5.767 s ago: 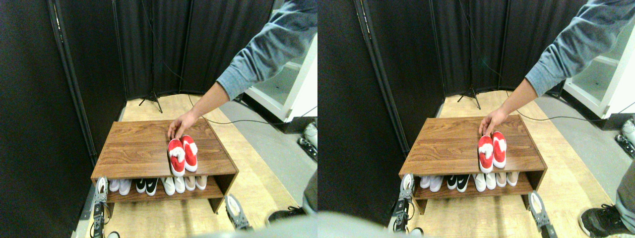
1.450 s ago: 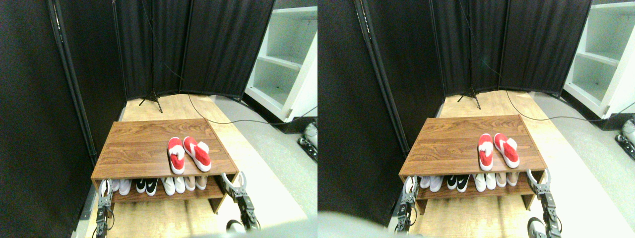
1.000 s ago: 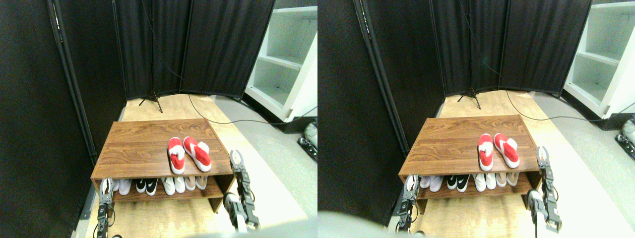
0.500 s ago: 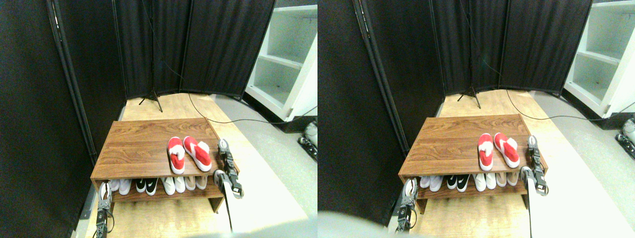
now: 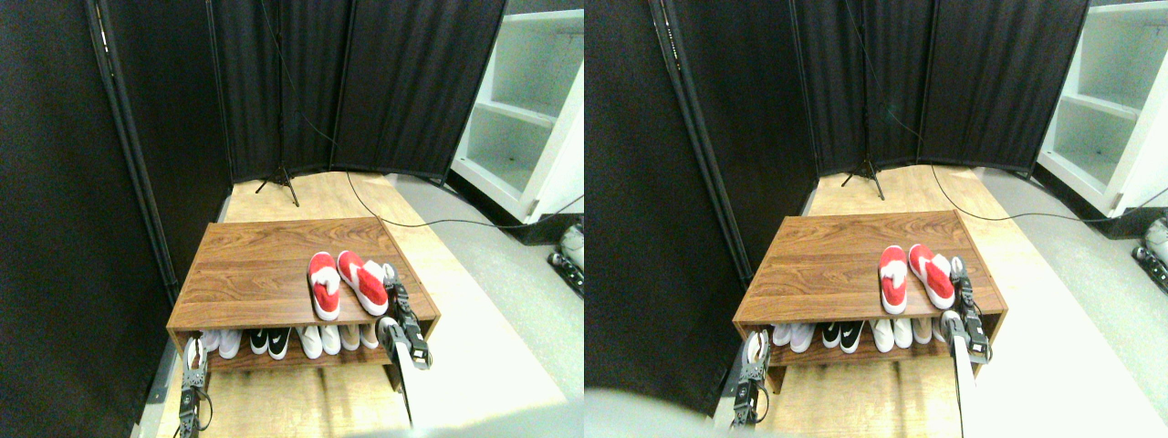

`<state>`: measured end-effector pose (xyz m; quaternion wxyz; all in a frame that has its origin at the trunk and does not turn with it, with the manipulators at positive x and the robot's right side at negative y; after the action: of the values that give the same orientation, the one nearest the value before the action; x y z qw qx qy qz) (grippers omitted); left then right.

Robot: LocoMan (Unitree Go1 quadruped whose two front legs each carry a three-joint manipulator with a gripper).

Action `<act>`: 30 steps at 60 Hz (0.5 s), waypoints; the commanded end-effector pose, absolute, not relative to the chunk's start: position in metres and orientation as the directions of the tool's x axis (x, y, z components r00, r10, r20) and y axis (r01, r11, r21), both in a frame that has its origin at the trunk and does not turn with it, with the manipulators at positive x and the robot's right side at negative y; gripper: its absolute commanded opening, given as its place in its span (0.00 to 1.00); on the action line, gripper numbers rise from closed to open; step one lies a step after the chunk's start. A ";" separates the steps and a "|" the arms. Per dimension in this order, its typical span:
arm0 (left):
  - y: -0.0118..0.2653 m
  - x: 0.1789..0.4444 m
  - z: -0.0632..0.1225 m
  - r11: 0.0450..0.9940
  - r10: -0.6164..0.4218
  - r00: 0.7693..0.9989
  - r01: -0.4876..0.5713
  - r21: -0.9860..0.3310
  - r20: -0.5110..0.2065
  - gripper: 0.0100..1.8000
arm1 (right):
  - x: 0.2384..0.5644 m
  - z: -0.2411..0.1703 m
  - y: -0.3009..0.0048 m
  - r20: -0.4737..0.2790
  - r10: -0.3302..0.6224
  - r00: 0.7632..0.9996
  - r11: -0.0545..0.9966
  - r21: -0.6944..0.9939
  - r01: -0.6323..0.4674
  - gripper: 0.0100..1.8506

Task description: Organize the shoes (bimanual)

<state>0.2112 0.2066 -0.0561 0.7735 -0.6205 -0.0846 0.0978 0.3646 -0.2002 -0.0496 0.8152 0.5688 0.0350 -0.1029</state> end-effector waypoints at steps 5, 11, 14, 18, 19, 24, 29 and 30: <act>0.206 0.217 -0.045 0.224 0.254 0.964 0.018 -0.974 0.076 0.02 | 0.366 -0.044 -0.183 -0.144 -0.094 0.985 0.341 0.925 0.167 0.00; 0.207 0.218 -0.045 0.227 0.251 0.965 0.015 -0.974 0.073 0.03 | 0.365 -0.046 -0.179 -0.140 -0.061 0.988 0.329 0.932 0.152 0.00; 0.207 0.219 -0.045 0.221 0.249 0.965 0.019 -0.975 0.075 0.03 | 0.365 -0.047 -0.178 -0.143 -0.058 0.988 0.324 0.933 0.154 0.00; 0.208 0.220 -0.046 0.222 0.247 0.966 0.020 -0.975 0.076 0.03 | 0.364 -0.049 -0.176 -0.159 -0.067 0.985 0.309 0.936 0.172 0.00; 0.208 0.220 -0.046 0.223 0.247 0.966 0.020 -0.975 0.076 0.03 | 0.364 -0.049 -0.176 -0.159 -0.063 0.985 0.305 0.937 0.171 0.00; 0.208 0.221 -0.046 0.230 0.251 0.965 0.020 -0.973 0.079 0.03 | 0.361 -0.049 -0.173 -0.176 -0.068 0.982 0.274 0.943 0.187 0.00; 0.208 0.221 -0.045 0.228 0.251 0.965 0.022 -0.973 0.080 0.03 | 0.360 -0.050 -0.171 -0.173 -0.057 0.983 0.290 0.939 0.183 0.00; 0.208 0.221 -0.045 0.228 0.250 0.965 0.024 -0.973 0.082 0.03 | 0.359 -0.050 -0.169 -0.175 -0.055 0.983 0.288 0.940 0.183 0.00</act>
<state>0.2189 0.2086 -0.0515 0.7751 -0.6180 -0.0947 0.0907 0.3591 -0.1765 -0.0532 0.7984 0.5932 0.0512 -0.0901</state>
